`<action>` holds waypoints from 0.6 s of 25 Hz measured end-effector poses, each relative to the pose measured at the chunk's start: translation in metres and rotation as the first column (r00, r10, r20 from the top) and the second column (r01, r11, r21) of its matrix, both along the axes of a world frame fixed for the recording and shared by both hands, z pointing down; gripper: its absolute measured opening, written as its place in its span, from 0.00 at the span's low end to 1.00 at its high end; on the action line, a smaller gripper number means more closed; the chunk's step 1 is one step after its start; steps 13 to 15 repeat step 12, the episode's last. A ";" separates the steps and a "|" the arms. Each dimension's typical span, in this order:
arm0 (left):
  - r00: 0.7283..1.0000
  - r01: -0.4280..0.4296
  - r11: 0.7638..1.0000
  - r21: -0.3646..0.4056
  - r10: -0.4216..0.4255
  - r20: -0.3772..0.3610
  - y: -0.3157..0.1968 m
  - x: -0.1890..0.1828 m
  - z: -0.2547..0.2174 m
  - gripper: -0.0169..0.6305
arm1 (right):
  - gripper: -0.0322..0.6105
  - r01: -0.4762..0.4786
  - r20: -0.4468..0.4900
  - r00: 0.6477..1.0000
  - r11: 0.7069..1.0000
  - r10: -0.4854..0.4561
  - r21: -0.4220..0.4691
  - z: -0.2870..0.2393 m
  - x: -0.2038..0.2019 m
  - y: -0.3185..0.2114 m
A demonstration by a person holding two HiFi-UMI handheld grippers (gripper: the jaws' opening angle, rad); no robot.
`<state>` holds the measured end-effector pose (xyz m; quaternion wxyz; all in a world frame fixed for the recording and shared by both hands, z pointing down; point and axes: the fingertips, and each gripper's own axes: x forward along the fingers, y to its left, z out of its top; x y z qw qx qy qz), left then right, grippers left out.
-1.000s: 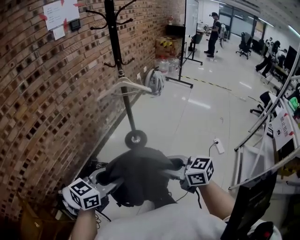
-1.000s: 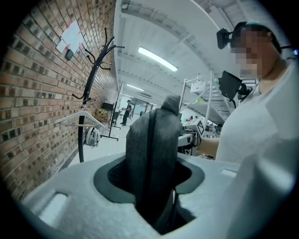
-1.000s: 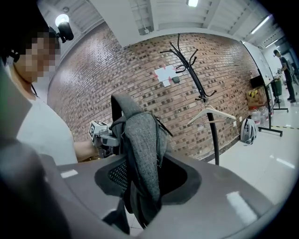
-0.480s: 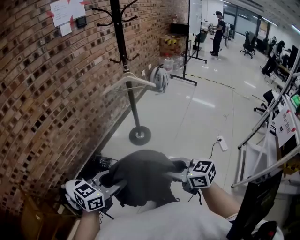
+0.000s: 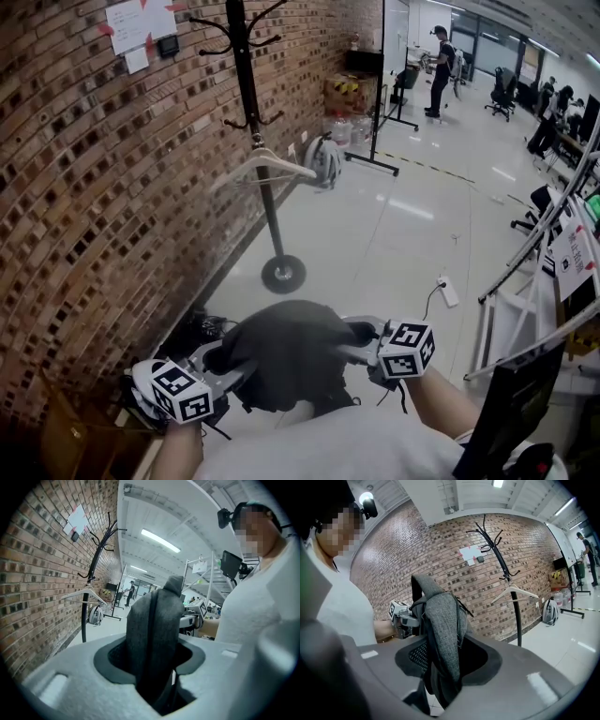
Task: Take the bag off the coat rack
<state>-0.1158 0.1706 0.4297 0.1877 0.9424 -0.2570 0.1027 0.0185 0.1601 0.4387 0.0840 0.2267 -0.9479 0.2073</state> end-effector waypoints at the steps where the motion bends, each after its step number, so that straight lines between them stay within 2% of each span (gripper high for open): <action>1: 1.000 0.002 1.000 -0.003 -0.002 0.000 0.000 0.000 0.001 0.32 | 0.29 0.001 0.000 1.000 1.000 -0.001 -0.003 0.001 0.000 0.000; 15: 1.000 0.002 1.000 -0.030 -0.002 0.005 0.002 0.002 0.008 0.32 | 0.29 -0.002 0.000 1.000 0.999 0.002 -0.033 0.010 0.002 0.001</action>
